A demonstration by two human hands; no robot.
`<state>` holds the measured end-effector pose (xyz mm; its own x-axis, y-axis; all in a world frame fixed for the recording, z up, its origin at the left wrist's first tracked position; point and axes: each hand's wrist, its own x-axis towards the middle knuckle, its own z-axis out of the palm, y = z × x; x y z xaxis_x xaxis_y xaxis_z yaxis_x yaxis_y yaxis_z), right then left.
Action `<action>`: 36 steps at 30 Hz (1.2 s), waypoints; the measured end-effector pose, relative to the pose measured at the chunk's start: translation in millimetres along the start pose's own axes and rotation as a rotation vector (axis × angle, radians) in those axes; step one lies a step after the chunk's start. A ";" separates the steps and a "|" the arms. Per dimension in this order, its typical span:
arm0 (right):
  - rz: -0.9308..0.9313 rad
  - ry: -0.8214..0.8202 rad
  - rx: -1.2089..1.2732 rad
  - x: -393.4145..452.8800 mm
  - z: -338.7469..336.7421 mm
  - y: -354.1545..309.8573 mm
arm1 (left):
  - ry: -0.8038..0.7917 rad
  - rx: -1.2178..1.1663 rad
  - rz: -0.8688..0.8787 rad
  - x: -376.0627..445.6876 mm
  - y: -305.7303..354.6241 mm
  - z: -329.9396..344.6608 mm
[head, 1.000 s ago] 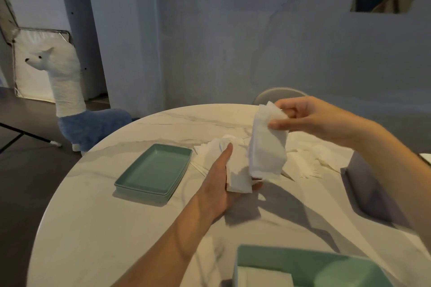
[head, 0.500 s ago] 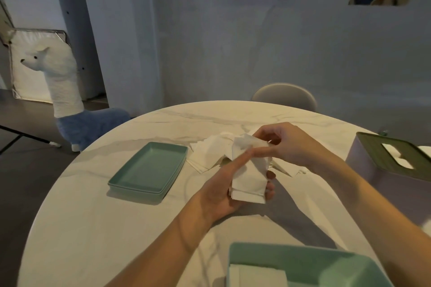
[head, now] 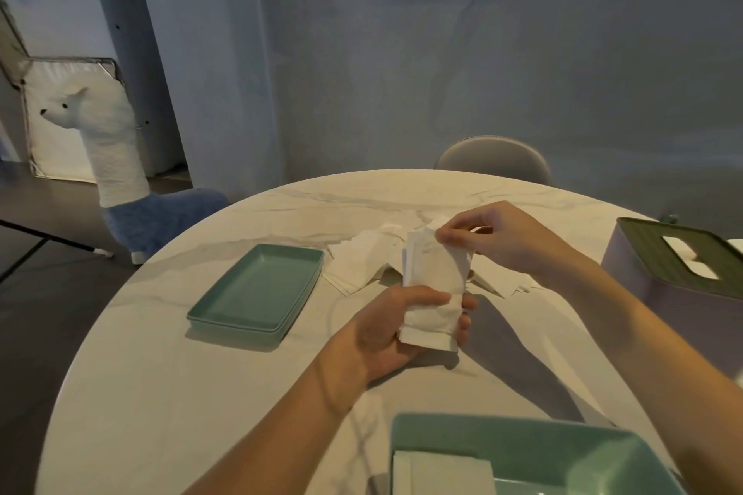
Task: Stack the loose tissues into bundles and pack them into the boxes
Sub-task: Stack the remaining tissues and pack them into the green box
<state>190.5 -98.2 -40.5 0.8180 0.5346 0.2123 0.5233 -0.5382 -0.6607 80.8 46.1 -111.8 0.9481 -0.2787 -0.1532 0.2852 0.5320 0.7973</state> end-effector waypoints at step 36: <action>-0.141 -0.132 -0.047 -10.7 6.9 -7.1 | 0.133 -0.082 0.045 0.7 5.4 5.9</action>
<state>176.4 -95.7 -43.0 0.6992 0.6858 0.2020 0.6432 -0.4802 -0.5964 82.2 44.0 -104.1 0.9689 -0.1479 -0.1983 0.2472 0.6067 0.7555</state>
